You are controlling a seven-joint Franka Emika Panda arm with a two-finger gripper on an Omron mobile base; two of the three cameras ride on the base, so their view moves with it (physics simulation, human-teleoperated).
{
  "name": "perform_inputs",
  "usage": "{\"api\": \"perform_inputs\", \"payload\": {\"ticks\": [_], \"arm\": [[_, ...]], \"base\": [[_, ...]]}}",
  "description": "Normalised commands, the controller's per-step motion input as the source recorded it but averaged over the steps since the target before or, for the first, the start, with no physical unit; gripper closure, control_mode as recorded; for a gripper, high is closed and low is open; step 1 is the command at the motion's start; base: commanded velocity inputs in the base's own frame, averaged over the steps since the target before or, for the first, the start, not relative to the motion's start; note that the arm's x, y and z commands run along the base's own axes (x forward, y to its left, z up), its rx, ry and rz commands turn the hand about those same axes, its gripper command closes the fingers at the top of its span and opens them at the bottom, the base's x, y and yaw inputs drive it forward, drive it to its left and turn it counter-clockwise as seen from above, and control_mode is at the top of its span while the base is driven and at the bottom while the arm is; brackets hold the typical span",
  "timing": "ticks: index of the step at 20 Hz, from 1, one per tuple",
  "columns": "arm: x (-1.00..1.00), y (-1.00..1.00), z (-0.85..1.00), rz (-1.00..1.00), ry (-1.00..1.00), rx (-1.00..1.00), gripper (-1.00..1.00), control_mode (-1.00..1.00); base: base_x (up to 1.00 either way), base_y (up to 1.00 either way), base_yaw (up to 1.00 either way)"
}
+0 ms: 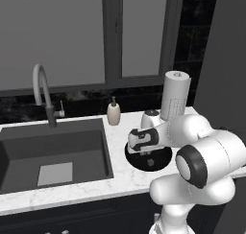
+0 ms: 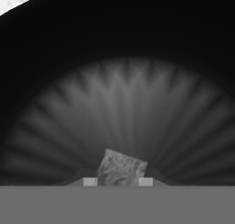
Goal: Grab a lemon wedge from the fridge and one ice cube from the ice bowl, and put them in the glass of lemonade.
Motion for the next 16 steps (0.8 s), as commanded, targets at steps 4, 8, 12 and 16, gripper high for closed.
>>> {"api": "perform_inputs", "payload": {"ticks": [4, 8, 12, 16], "arm": [[-0.28, 0.00, 0.07, 0.00, -0.02, 0.00, 1.00, -1.00], [-0.37, 0.00, 0.39, 0.00, -0.16, 0.01, 1.00, -1.00], [-0.07, -0.02, 0.28, 0.00, -0.10, 0.04, 1.00, -1.00], [-0.03, 0.00, 0.28, 0.00, -0.05, 0.04, 1.00, -1.00]], "base": [[0.00, 0.00, 0.00], [0.00, 0.00, 0.00], [0.00, 0.00, 0.00], [0.00, 0.00, 0.00]]}}
